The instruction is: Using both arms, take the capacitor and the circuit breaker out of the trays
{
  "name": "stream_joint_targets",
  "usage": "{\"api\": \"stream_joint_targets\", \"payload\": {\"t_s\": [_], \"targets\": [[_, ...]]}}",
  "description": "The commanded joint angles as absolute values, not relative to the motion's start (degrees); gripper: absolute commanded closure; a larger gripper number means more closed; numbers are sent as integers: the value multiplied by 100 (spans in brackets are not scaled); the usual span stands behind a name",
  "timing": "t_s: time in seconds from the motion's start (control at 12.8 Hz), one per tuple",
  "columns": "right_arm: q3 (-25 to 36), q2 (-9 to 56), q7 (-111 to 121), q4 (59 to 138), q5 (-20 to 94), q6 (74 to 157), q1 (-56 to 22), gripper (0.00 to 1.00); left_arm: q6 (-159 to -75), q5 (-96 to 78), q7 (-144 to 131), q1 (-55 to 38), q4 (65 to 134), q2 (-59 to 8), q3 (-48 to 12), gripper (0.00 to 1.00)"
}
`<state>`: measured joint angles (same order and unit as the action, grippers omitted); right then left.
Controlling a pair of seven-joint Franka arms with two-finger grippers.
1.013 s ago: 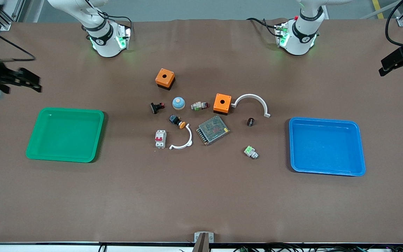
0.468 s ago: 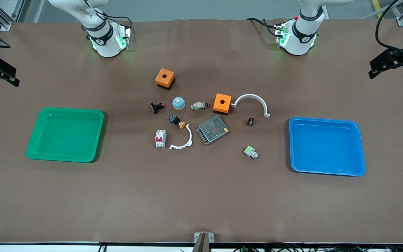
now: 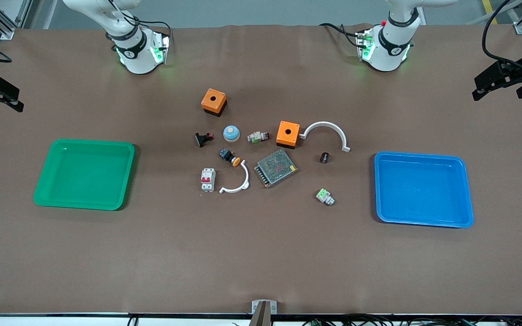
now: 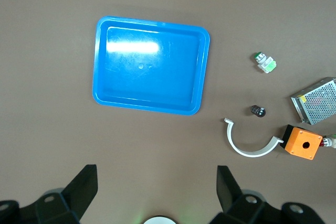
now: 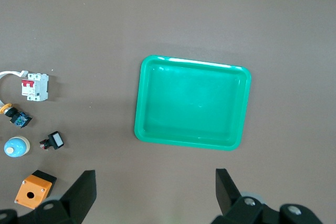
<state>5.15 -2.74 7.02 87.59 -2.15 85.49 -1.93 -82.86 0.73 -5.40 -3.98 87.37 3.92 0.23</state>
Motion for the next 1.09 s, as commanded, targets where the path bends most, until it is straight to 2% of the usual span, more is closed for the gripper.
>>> {"api": "stream_joint_targets", "payload": {"t_s": [0.0, 1.01], "targets": [[466, -281, 765, 8719, -114, 8482, -70, 0, -8253, -18, -545, -413, 8754, 360, 26, 0], [440, -281, 756, 8719, -114, 8490, -97, 0, -8376, 79, -721, -325, 8719, 211, -185, 0]]}}
